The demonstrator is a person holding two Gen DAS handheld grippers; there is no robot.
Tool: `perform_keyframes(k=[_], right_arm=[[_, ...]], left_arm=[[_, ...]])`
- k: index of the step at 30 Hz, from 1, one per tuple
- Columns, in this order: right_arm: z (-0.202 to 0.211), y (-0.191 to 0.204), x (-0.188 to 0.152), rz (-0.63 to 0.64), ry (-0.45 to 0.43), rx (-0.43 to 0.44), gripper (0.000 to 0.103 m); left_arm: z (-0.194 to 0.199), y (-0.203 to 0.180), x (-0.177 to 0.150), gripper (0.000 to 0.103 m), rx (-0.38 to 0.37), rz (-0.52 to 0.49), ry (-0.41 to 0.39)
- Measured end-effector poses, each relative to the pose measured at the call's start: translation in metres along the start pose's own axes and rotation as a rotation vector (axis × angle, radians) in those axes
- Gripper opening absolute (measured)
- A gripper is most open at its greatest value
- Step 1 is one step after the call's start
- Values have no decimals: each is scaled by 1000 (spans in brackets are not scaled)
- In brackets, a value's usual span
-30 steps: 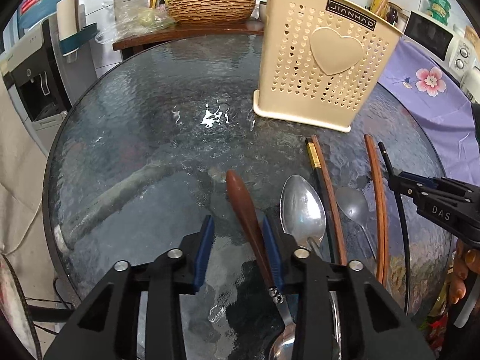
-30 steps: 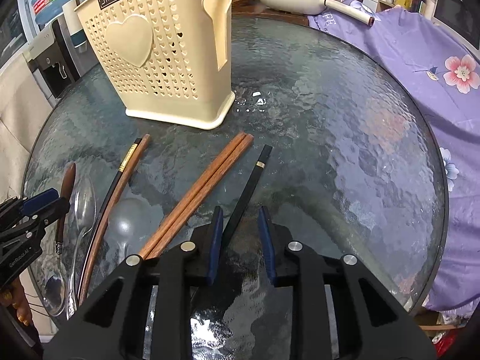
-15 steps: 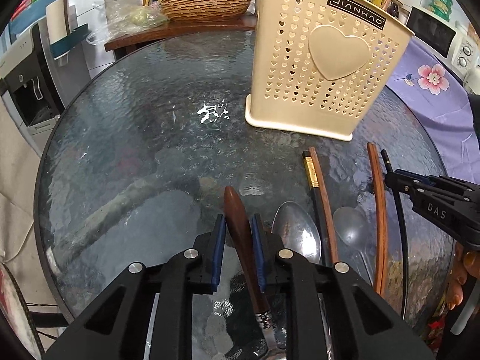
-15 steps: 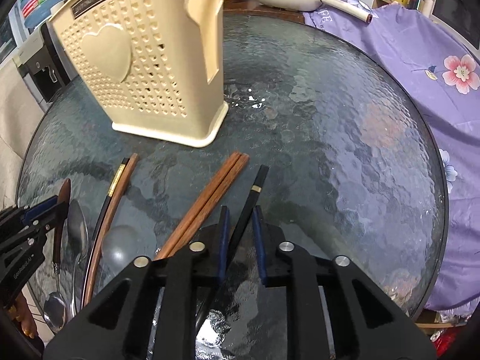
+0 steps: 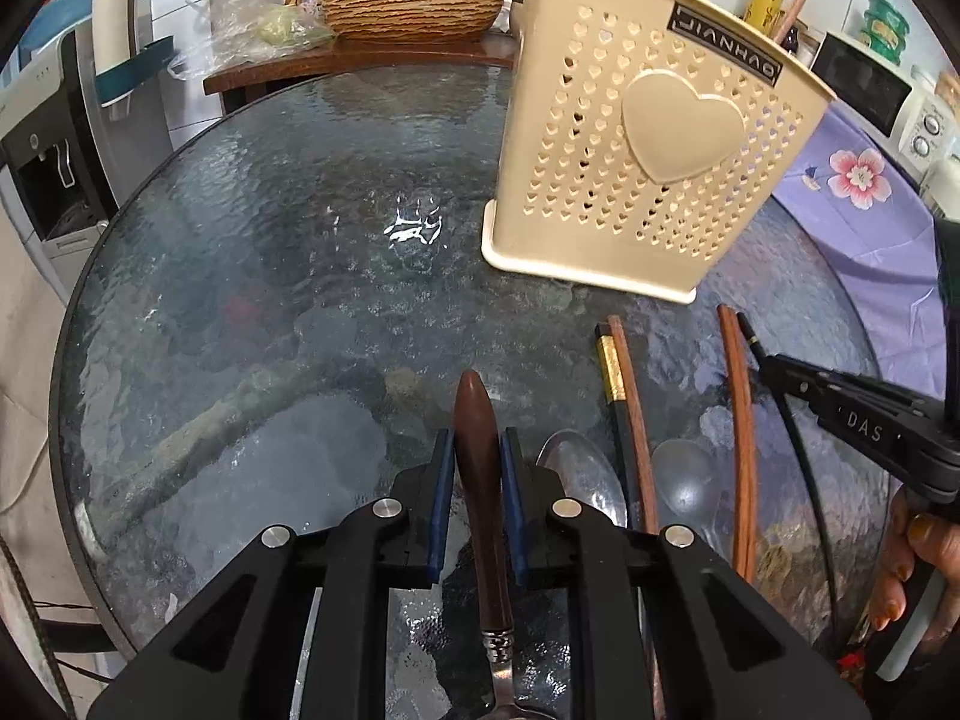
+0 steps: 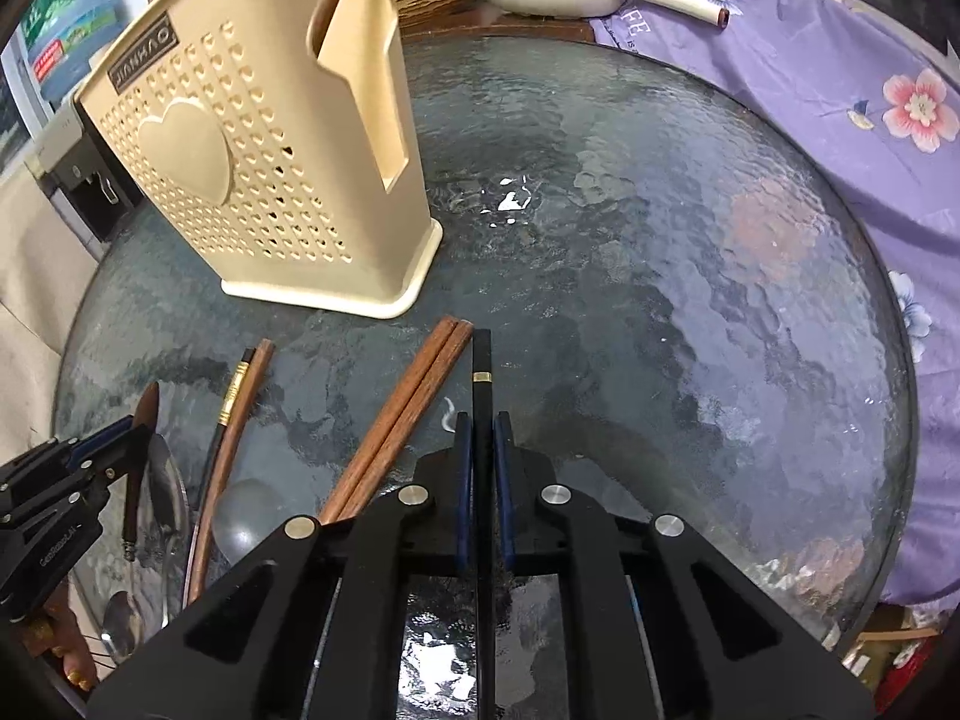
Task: Organize utensils
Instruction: 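Grasp the black chopstick with the right gripper while left grasps wooden-handled spoon, then carry the black chopstick and wooden-handled spoon up toward the cream holder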
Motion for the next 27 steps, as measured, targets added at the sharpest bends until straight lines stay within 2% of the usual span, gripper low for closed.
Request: perform_keyframes(k=[8,17,27], right_arm=[[23,4,9,-15,-80,99,8],[86,23,28,11,-213,250,8],[138,37,27,101,-296,287,8]], left_arm=[[26,1,15,15,-24,5,-69],[69,8,27,15,-55,22,-157],[97,15,32,15,-42,7,-214]])
Point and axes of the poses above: each gripper's, at about its wrist camera, not at the fingertips, and z roughly against the way its jaws point, y to its left, x to its top, the point moved 8 cm from there along -z, roughly the way its jaws point, and after that the axes turned 7 degrees about x, right-handed, at the moved point
